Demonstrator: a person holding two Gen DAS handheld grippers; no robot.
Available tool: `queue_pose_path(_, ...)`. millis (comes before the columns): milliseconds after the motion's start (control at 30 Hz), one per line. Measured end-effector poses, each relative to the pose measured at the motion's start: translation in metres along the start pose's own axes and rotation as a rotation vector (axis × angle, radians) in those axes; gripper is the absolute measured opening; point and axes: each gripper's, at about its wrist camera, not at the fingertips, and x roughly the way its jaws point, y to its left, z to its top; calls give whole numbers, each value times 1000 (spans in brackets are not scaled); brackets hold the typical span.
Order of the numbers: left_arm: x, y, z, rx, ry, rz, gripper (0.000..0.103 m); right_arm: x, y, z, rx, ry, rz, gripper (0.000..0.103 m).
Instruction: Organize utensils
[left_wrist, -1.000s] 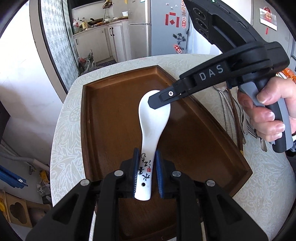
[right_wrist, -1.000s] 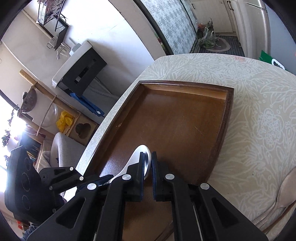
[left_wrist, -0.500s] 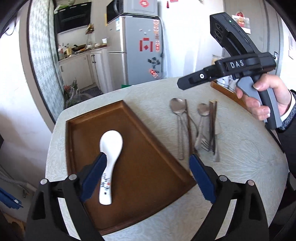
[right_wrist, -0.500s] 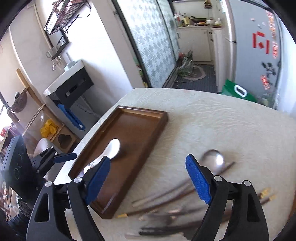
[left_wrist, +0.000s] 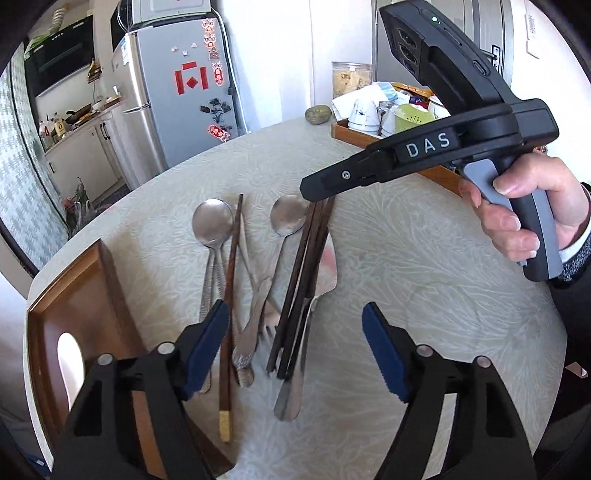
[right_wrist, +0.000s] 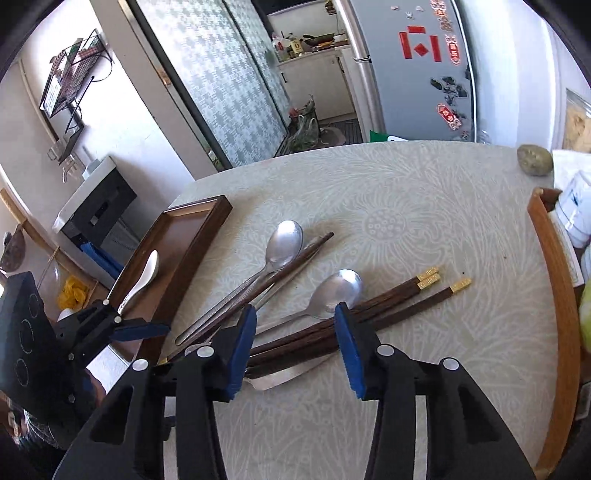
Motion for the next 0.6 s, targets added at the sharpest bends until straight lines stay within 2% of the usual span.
queue_pose_path(100,18,2,9,-23,44,-17,49,1,-9,-2,21,-9,-4,42)
queue_pose_path(233,36,8,16,-52,63,-18,41,1,-13,-3,26,-11,-6,42)
queue_pose_path(467,50,12,20,-57,92,-26,41,3,-17,-4,42,-3,12,43)
queue_pose_path(600,50,10,18,-50,94,-49,28,3,-25,-4,76,-5,9,43)
